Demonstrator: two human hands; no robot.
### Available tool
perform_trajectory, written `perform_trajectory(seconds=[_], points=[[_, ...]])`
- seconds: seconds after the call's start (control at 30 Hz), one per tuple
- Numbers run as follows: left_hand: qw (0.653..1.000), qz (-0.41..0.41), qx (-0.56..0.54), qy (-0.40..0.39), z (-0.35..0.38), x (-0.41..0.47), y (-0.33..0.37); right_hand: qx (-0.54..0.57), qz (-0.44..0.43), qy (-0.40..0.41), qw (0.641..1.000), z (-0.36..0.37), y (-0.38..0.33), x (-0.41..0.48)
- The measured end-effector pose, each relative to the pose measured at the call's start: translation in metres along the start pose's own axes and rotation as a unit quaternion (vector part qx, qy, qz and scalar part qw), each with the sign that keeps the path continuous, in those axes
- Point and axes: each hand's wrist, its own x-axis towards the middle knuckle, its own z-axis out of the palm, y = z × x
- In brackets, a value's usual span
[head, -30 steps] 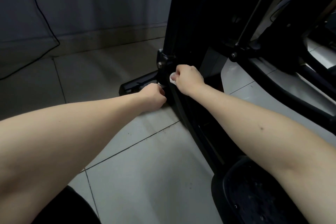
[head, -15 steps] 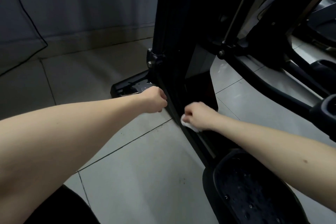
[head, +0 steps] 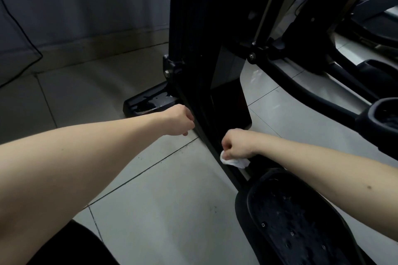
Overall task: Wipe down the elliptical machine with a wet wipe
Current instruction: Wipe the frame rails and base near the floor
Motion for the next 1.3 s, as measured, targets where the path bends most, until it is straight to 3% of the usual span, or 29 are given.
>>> perform_trajectory(seconds=[0.13, 0.2, 0.47, 0.67, 0.77, 1.0, 1.1, 1.3], points=[[1.0, -0.001, -0.001, 0.001, -0.002, 0.002, -0.005, 0.086, -0.029, 0.135, 0.987, -0.021, -0.022, 0.027], [1.0, -0.002, 0.001, 0.003, -0.002, 0.003, -0.007, 0.109, -0.043, 0.163, 0.98, -0.022, -0.026, 0.031], [1.0, 0.008, 0.021, -0.015, 0.004, 0.002, 0.005, 0.046, -0.025, -0.034, 0.998, 0.004, 0.019, 0.007], [0.999, 0.009, 0.032, -0.02, 0.009, 0.002, 0.004, 0.132, -0.053, 0.107, 0.984, -0.019, -0.008, 0.039], [0.999, 0.001, 0.031, -0.025, 0.008, 0.002, 0.002, 0.143, -0.044, 0.112, 0.982, -0.011, -0.006, 0.037], [0.999, 0.001, 0.027, -0.036, 0.008, 0.002, 0.003, -0.066, -0.021, 0.0, 0.998, 0.019, -0.008, -0.032], [0.999, 0.002, 0.025, -0.038, 0.007, 0.002, 0.0, -0.156, 0.001, 0.03, 0.987, 0.038, -0.028, -0.037], [0.999, -0.01, 0.017, -0.027, -0.005, 0.002, -0.013, -0.228, -0.008, 0.119, 0.966, 0.024, -0.062, -0.019]])
